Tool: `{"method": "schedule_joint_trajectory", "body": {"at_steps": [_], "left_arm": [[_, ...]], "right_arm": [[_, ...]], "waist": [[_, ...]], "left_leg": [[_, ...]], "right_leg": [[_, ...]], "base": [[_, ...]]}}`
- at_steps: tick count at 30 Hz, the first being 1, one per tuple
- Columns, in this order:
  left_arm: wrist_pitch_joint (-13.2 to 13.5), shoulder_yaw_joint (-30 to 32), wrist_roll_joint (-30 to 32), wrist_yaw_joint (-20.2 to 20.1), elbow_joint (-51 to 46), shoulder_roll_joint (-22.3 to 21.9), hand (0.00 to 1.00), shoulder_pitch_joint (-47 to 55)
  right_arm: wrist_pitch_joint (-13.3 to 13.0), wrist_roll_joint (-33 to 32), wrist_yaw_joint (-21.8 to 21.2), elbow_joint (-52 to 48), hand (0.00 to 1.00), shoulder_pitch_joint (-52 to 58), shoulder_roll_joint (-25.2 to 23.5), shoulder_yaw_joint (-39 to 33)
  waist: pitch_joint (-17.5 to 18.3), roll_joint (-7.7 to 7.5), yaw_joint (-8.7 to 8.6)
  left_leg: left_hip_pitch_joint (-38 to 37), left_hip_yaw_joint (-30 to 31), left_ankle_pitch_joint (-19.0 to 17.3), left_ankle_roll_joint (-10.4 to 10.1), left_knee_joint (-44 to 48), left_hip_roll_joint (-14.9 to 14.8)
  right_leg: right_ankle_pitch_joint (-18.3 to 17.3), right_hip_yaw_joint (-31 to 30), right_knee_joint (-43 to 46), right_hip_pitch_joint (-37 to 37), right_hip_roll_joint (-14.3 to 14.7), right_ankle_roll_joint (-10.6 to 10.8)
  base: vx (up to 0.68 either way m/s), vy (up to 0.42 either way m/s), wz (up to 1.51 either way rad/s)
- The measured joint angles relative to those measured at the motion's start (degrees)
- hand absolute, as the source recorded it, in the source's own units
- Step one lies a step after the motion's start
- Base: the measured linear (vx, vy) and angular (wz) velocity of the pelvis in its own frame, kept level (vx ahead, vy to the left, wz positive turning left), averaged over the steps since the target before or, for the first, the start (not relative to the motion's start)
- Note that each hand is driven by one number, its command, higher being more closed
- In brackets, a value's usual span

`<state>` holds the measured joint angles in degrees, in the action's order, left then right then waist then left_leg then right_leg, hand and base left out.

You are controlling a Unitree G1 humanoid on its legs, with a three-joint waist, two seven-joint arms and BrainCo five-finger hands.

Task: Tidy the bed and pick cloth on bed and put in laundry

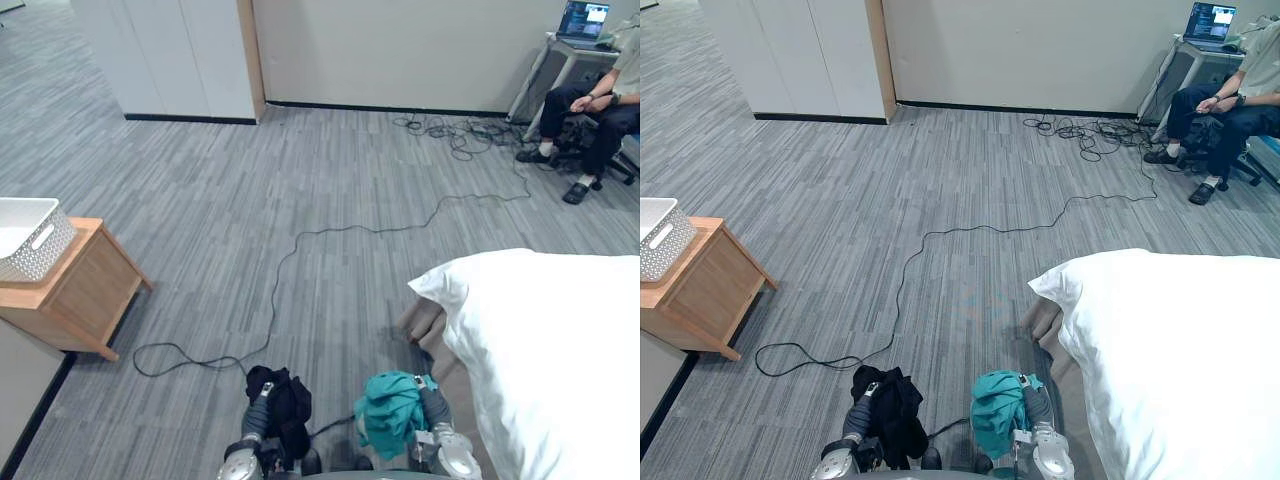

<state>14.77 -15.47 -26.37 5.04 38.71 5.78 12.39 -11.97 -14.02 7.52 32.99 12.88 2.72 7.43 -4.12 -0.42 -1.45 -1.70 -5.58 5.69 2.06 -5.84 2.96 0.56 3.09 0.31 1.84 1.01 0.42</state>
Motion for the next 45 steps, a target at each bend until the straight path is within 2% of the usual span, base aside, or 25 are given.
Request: {"method": "schedule_joint_trajectory", "body": {"at_steps": [4, 12, 17, 18, 19, 21, 22, 23, 24, 25, 26, 29, 30, 32, 33, 34, 35, 36, 37, 38, 39, 40, 42, 44, 45], "left_arm": [[0.0, 0.4, 0.0, -0.2, 0.5, 0.1, 1.0, -0.1], [-0.5, 7.2, 0.3, -7.0, 12.0, 1.7, 1.0, -3.8], [-0.5, 7.7, 3.9, -9.0, 13.7, 2.9, 1.0, -5.5], [-0.5, 8.0, 4.5, -8.8, 13.7, 2.9, 1.0, -6.3], [-0.3, 8.5, 4.6, -8.6, 13.7, 2.7, 1.0, -6.8], [0.2, 9.1, 4.6, -8.4, 13.6, 2.5, 1.0, -7.0], [0.3, 9.4, 4.6, -8.4, 13.5, 2.4, 1.0, -7.5], [0.6, 9.7, 4.7, -8.4, 12.4, 2.3, 1.0, -7.7], [0.9, 9.8, 4.8, -8.5, 11.8, 2.2, 1.0, -7.5], [1.2, 10.1, 5.1, -8.6, 11.1, 2.1, 1.0, -7.2], [1.4, 10.1, 5.8, -8.6, 10.2, 2.1, 1.0, -6.9], [2.0, 10.1, 6.2, -8.7, 7.3, 1.9, 1.0, -5.7], [2.1, 10.3, 6.2, -8.6, 6.0, 1.5, 1.0, -4.7], [2.1, 10.4, 6.2, -8.6, 5.1, 1.0, 1.0, -3.4], [1.8, 10.4, 6.2, -8.7, 4.1, 1.1, 1.0, -3.2], [1.4, 10.5, 6.2, -8.7, 3.5, 1.6, 1.0, -2.6], [1.4, 10.8, 6.2, -8.7, 3.2, 1.7, 1.0, -2.1], [1.2, 10.9, 6.2, -8.6, 3.5, 1.6, 1.0, -2.8], [1.2, 10.8, 6.2, -8.5, 3.5, 1.3, 1.0, -3.0], [1.3, 10.5, 6.3, -8.5, 3.5, 1.2, 1.0, -3.1], [1.3, 9.2, 6.9, -7.7, 3.4, 1.0, 1.0, -3.4], [1.4, 8.2, 7.0, -6.9, 3.3, 1.1, 1.0, -3.2], [1.4, 7.1, 7.4, -6.1, 1.8, 1.5, 1.0, -3.5], [1.8, 6.4, 7.4, -6.2, 1.0, 2.2, 1.0, -5.5], [1.8, 6.5, 7.5, -6.3, 1.2, 2.7, 1.0, -6.4]], "right_arm": [[-0.3, 0.0, -0.3, 2.1, 1.0, 0.0, 0.0, -0.9], [-1.0, -0.7, -6.6, 15.9, 1.0, -1.3, 2.0, -10.1], [-1.8, -1.2, -9.2, 15.6, 1.0, -2.6, 2.6, -11.9], [-1.8, -1.2, -9.3, 13.8, 1.0, -2.9, 2.6, -11.3], [-1.8, -1.2, -9.8, 11.8, 1.0, -3.2, 2.9, -10.7], [-1.7, -1.2, -10.2, 10.0, 1.0, -4.1, 3.8, -10.2], [-1.7, -1.2, -10.2, 9.4, 1.0, -4.8, 4.6, -9.7], [-1.8, -1.1, -10.2, 8.6, 1.0, -4.7, 5.4, -9.8], [-1.9, -1.1, -10.2, 8.3, 1.0, -4.6, 5.8, -10.0], [-2.1, -1.1, -10.2, 7.9, 1.0, -4.6, 6.1, -11.2], [-2.1, -0.7, -10.0, 6.5, 1.0, -4.5, 6.2, -12.2], [-1.8, 1.5, -10.0, 1.4, 1.0, -3.7, 7.0, -12.3], [-1.0, 2.5, -10.1, -0.7, 1.0, -3.6, 7.6, -12.0], [-0.1, 3.5, -10.2, -2.3, 1.0, -3.4, 7.8, -11.9], [0.2, 4.0, -10.5, -2.8, 1.0, -3.4, 7.6, -11.5], [1.0, 4.1, -11.0, -2.7, 1.0, -3.2, 6.7, -10.7], [1.2, 4.1, -11.3, -2.7, 1.0, -3.2, 6.3, -10.3], [1.2, 4.1, -11.5, -2.5, 1.0, -4.2, 6.0, -9.3], [1.2, 4.3, -11.5, -2.3, 1.0, -5.0, 5.8, -8.7], [1.2, 4.7, -11.5, -2.0, 1.0, -5.2, 5.7, -8.6], [1.2, 5.3, -11.7, -1.3, 1.0, -5.3, 5.2, -8.5], [1.1, 5.6, -11.6, -1.1, 1.0, -4.6, 5.1, -7.8], [1.0, 5.6, -11.5, -1.7, 1.0, -3.7, 4.9, -7.0], [1.0, 5.6, -11.3, -3.2, 1.0, -1.7, 4.6, -7.0], [1.1, 5.5, -11.3, -3.2, 1.0, -1.5, 4.4, -6.9]], "waist": [[0.0, -0.16, 0.01], [0.3, -0.75, 0.47], [0.1, -1.32, 0.06], [-0.1, -1.63, -0.03], [-0.5, -1.38, 0.07], [-1.7, -0.2, 0.71], [-2.9, 0.33, 0.54], [-4.7, 0.03, 0.73], [-5.3, 0.14, 1.0], [-6.2, 0.07, 1.07], [-6.5, 0.7, 0.74], [-6.9, 1.36, 0.74], [-7.3, 1.74, 0.99], [-7.3, 2.33, 1.91], [-7.0, 1.56, 2.94], [-5.0, -0.5, 4.44], [-4.4, -2.07, 4.66], [-4.2, -3.66, 3.6], [-4.2, -3.84, 3.18], [-4.3, -3.77, 2.96], [-5.1, -3.24, 2.64], [-5.7, -2.14, 2.35], [-5.8, -1.26, 2.0], [-6.2, -0.52, 0.64], [-6.9, 0.01, 0.05]], "left_leg": [[0.0, 0.0, -0.1, 0.0, 0.0, 0.0], [1.1, -0.1, -1.1, -0.4, 0.1, 0.0], [1.7, -1.2, -2.9, -1.4, 2.0, -0.3], [4.5, -2.9, -6.0, -2.5, 7.3, -1.0], [7.7, -4.2, -10.0, -5.0, 14.8, -2.4], [11.1, -6.0, -13.6, -7.9, 26.6, -5.4], [14.1, -6.2, -13.1, -7.9, 34.8, -6.9], [17.2, -5.8, -11.9, -9.2, 42.4, -7.7], [17.6, -5.6, -12.6, -8.7, 44.1, -8.0], [18.1, -5.7, -14.0, -6.5, 43.8, -8.1], [18.4, -6.6, -14.1, -6.3, 40.4, -8.0], [19.2, -10.0, -12.3, -8.0, 27.9, -7.9], [19.4, -11.5, -10.0, -8.7, 23.0, -8.1], [19.5, -13.2, -9.2, -8.4, 20.1, -9.1], [19.7, -13.9, -7.9, -5.7, 22.9, -9.7], [20.1, -15.4, -10.1, -1.9, 25.0, -7.4], [20.1, -15.9, -11.5, 0.2, 24.9, -5.7], [20.0, -15.8, -13.4, 2.2, 25.2, -3.3], [18.5, -15.2, -14.7, 3.1, 24.7, -1.7], [16.9, -14.8, -15.2, 3.3, 24.1, -1.1], [12.2, -13.8, -16.3, 3.3, 22.6, -0.6], [7.3, -11.6, -17.2, 3.3, 20.4, -0.7], [3.2, -8.7, -18.0, 3.1, 17.9, -1.0], [0.9, -3.8, -19.7, 2.2, 17.9, -2.5], [-0.7, -1.2, -20.7, 1.3, 18.2, -3.6]], "right_leg": [[0.0, 0.0, -0.1, -0.1, 0.0, 0.0], [-0.2, -0.1, -0.2, -1.5, 0.0, -0.2], [-1.6, 0.1, 1.5, -2.2, 0.0, -0.4], [-2.3, 0.1, 2.8, -2.6, -0.1, -0.9], [-3.4, 0.2, 4.6, -3.4, 0.2, -1.3], [-5.0, 0.3, 6.3, -2.8, 0.9, -2.7], [-5.8, 0.5, 6.5, -1.8, 1.3, -3.2], [-6.5, 0.3, 6.8, 0.3, 0.8, -3.5], [-6.9, 0.2, 7.0, 1.1, 0.6, -3.4], [-7.7, 0.7, 7.4, 2.5, -0.1, -3.8], [-8.7, 1.1, 7.4, 3.4, -0.8, -3.5], [-10.8, 1.8, 7.3, 4.6, -2.5, -2.6], [-12.3, 2.3, 7.6, 5.6, -2.9, -1.7], [-15.5, 2.7, 8.3, 7.6, -3.1, -0.6], [-18.4, 2.3, 10.1, 8.2, -4.2, -0.2], [-21.7, 2.1, 13.0, 7.7, -6.9, 0.8], [-22.5, 1.7, 21.1, 5.1, -8.5, 4.1], [-20.8, 1.3, 38.0, -1.9, -10.9, 11.1], [-14.7, 0.9, 49.5, -7.4, -12.8, 13.7], [-14.0, 1.0, 53.7, -9.2, -13.6, 12.8], [-14.7, 2.2, 58.4, -10.6, -14.3, 10.5], [-16.1, 4.7, 58.4, -11.4, -13.7, 7.9], [-17.6, 6.9, 54.6, -14.3, -12.6, 5.9], [-17.2, 8.2, 38.9, -19.5, -11.0, 5.3], [-13.1, 7.4, 25.1, -20.2, -10.3, 5.9]], "base": [[0.0, 0.0, 0.0], [0.0, -0.001, -0.02], [0.07, -0.022, -0.03], [0.07, -0.041, -0.1], [0.07, -0.059, -0.15], [0.05, -0.046, -0.23], [0.01, -0.032, -0.11], [0.0, 0.0, 0.0], [0.06, -0.048, 0.02], [0.14, -0.012, 0.17], [0.15, 0.015, 0.26], [0.23, 0.1, 0.29], [0.33, 0.159, 0.23], [0.35, 0.191, 0.08], [0.47, 0.276, -0.2], [0.65, 0.276, -0.24], [0.71, 0.216, 0.09], [0.7, 0.154, 0.35], [0.56, 0.134, 0.44], [0.46, 0.109, 0.28], [0.58, 0.103, 0.28], [0.57, 0.093, 0.38], [0.58, 0.017, 0.81], [0.5, -0.095, 1.33], [0.43, -0.134, 1.0]]}}
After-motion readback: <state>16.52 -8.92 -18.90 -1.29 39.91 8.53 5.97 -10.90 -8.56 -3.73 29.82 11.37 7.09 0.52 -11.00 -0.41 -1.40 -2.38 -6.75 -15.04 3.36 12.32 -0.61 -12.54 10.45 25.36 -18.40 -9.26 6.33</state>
